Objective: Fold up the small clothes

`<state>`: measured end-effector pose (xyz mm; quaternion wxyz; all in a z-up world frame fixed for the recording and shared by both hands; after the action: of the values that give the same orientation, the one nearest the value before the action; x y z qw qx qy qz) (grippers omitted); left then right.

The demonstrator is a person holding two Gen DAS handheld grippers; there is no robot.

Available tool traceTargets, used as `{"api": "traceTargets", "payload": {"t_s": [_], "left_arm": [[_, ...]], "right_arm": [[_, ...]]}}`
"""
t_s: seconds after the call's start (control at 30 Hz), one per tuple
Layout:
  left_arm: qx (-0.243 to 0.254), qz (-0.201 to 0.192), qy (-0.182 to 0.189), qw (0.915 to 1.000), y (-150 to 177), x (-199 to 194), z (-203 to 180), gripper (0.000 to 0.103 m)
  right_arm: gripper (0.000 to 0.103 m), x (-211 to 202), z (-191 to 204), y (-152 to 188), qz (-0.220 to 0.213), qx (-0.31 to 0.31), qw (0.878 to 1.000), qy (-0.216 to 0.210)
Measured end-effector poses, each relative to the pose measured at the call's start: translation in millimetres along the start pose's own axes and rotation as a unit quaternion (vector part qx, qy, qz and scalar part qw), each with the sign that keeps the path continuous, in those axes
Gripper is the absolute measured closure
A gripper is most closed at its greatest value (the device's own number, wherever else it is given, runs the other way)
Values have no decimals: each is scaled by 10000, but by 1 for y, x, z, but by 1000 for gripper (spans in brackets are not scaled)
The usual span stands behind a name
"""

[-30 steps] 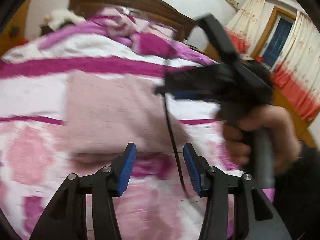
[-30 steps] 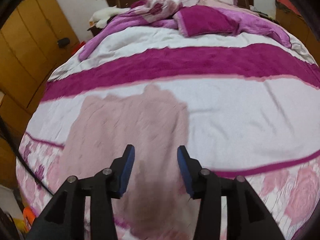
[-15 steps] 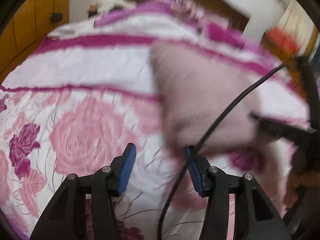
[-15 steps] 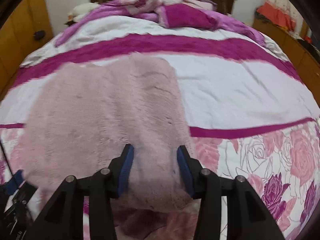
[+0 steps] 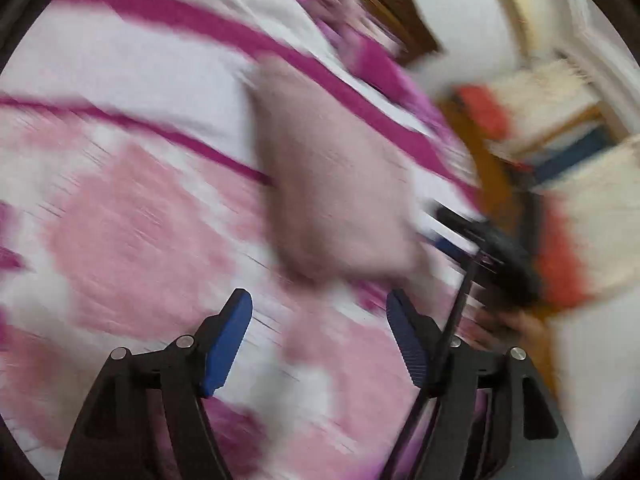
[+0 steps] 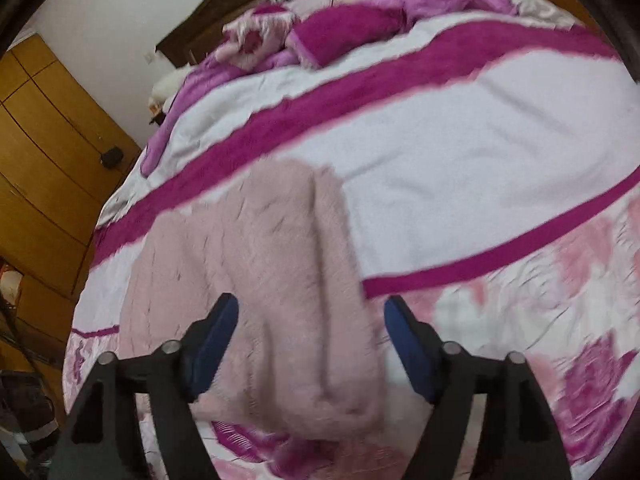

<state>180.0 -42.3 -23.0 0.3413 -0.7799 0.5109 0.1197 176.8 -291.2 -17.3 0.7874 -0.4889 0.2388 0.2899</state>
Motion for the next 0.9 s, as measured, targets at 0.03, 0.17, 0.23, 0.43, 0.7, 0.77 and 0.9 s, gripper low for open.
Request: {"api": "traceTargets", "payload": {"t_s": [0.03, 0.17, 0.23, 0.43, 0.7, 0.77, 0.9], "left_arm": [[8, 196, 348, 9992, 2, -2, -8, 53], [463, -143, 692, 9964, -7, -22, -27, 47], [383, -47, 854, 9956, -4, -23, -32, 46], [365, -870, -650, 9934, -46, -2, -2, 46], [-645, -152, -635, 9958, -73, 87, 37, 46], [-788, -209, -474, 9955, -75, 97, 37, 46], [-948, -200, -226, 9950, -75, 106, 31, 63]], "right_arm": [[22, -2, -4, -5, -75, -19, 10000, 36], [21, 2, -30, -17, -139, 304, 9992, 196], [21, 10, -47, -16, -78, 612, 9973, 403], [21, 33, -40, 5, 332, 502, 9978, 266], [21, 54, 7, 41, 1203, 489, 9830, -1297], [20, 56, 9, 41, 1078, 394, 9854, -1256], [20, 56, 9, 32, 878, 498, 9883, -1142]]}}
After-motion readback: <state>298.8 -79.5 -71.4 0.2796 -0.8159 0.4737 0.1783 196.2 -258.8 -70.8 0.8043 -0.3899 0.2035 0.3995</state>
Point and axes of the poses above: each gripper's, at about its wrist camera, not at the fingertips, and x roughly the way its jaws point, z to its left, y to its underside, the point moved 10 cm from there along x, roughly the way its jaws point, and after that the axes turned 8 degrees about -z, right-handed, at the moved point
